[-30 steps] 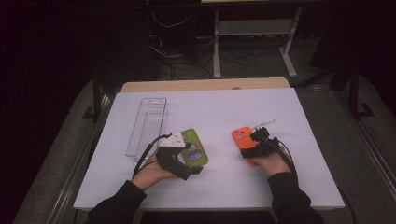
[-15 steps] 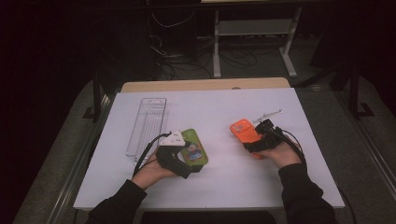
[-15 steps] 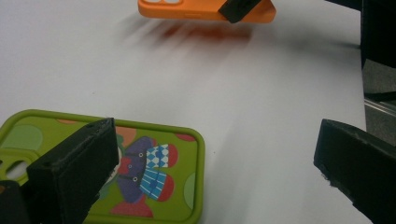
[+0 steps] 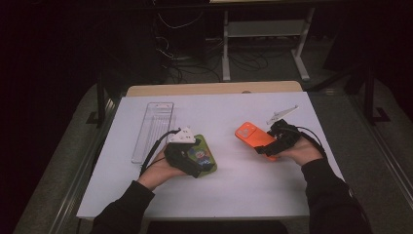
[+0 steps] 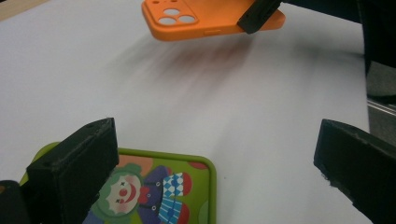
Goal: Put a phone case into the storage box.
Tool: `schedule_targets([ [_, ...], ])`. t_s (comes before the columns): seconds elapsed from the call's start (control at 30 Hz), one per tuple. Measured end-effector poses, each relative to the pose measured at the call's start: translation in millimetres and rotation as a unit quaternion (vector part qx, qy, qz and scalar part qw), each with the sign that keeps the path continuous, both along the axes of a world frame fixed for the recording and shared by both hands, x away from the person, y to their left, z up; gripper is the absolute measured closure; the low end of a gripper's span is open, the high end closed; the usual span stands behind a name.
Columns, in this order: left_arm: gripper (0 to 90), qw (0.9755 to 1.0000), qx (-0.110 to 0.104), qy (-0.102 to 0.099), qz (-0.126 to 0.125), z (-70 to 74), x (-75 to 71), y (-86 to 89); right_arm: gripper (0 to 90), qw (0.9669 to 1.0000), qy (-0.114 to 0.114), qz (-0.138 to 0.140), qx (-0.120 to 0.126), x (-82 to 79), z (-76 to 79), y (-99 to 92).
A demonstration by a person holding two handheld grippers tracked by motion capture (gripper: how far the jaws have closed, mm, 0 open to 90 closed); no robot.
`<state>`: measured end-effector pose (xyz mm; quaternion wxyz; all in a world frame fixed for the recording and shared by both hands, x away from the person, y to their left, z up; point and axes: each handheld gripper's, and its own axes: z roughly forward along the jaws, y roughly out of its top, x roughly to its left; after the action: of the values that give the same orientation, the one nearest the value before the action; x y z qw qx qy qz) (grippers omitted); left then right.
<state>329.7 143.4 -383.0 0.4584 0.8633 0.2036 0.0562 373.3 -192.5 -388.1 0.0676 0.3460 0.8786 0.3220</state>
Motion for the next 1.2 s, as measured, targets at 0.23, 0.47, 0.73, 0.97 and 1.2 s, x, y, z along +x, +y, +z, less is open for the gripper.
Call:
schedule_targets([
  [0.23, 0.0, 1.0, -0.004, -0.005, 0.002, 8.0, 9.4, -0.6, 15.1, 0.998, -0.003, 0.063, 0.005, -1.9, 6.2, 8.4],
  [0.47, 0.0, 0.9999, -0.004, -0.002, -0.013, 11.0, 20.7, -4.1, 15.1, 0.9889, -0.026, 0.143, -0.031, 0.2, 13.0, 19.0],
  [0.73, 0.0, 0.9989, 0.002, -0.01, -0.045, 11.6, 26.2, -2.8, 15.1, 0.9824, -0.024, 0.184, -0.022, 3.9, 15.2, 32.2],
  [0.97, 0.0, 0.9968, 0.023, -0.017, -0.075, 10.4, 23.6, 0.5, 15.1, 0.9775, -0.026, 0.207, -0.027, -4.8, 14.8, 45.6],
  [1.2, 0.0, 0.9946, 0.024, -0.012, -0.1, 8.1, 17.6, -2.7, 15.0, 0.9697, -0.026, 0.241, -0.034, -17.6, 14.0, 60.7],
])
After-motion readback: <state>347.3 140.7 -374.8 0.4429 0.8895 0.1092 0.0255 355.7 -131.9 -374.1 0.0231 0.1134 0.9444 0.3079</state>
